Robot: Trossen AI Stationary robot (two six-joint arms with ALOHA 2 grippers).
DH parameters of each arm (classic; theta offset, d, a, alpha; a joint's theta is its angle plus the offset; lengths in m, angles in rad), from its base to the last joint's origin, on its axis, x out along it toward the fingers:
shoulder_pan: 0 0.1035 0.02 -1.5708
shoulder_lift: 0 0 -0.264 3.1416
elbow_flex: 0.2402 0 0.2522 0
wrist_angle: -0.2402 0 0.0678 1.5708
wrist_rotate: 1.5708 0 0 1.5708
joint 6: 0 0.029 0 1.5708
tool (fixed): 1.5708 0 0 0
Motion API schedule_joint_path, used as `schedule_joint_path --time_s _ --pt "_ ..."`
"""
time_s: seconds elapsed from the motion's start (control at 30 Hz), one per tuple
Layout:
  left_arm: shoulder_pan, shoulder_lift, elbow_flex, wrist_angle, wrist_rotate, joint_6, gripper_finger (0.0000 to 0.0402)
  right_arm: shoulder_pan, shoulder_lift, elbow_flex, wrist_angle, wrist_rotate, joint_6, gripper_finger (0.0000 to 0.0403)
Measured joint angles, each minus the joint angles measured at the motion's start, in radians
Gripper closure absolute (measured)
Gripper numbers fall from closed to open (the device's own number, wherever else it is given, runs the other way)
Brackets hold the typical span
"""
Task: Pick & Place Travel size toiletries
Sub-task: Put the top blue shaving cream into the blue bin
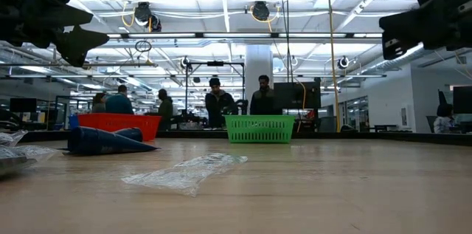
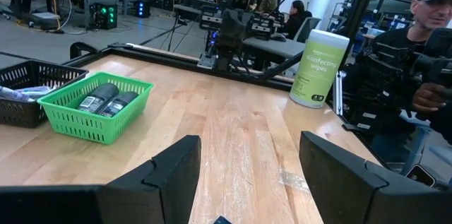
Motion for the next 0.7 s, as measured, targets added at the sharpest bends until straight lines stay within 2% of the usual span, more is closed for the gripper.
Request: schedule_joint_path --time_s 0.27,0.7 --pt "0.0 0.0 0.0 0.0 0.0 0.0 0.0165 0.0 0.0 0.0 0.0 0.012 0.061 0.0403" --pt "0.0 0.0 0.0 0.0 0.0 0.0 0.0165 0.0 0.0 0.0 0.002 0.011 0.062 0.0403"
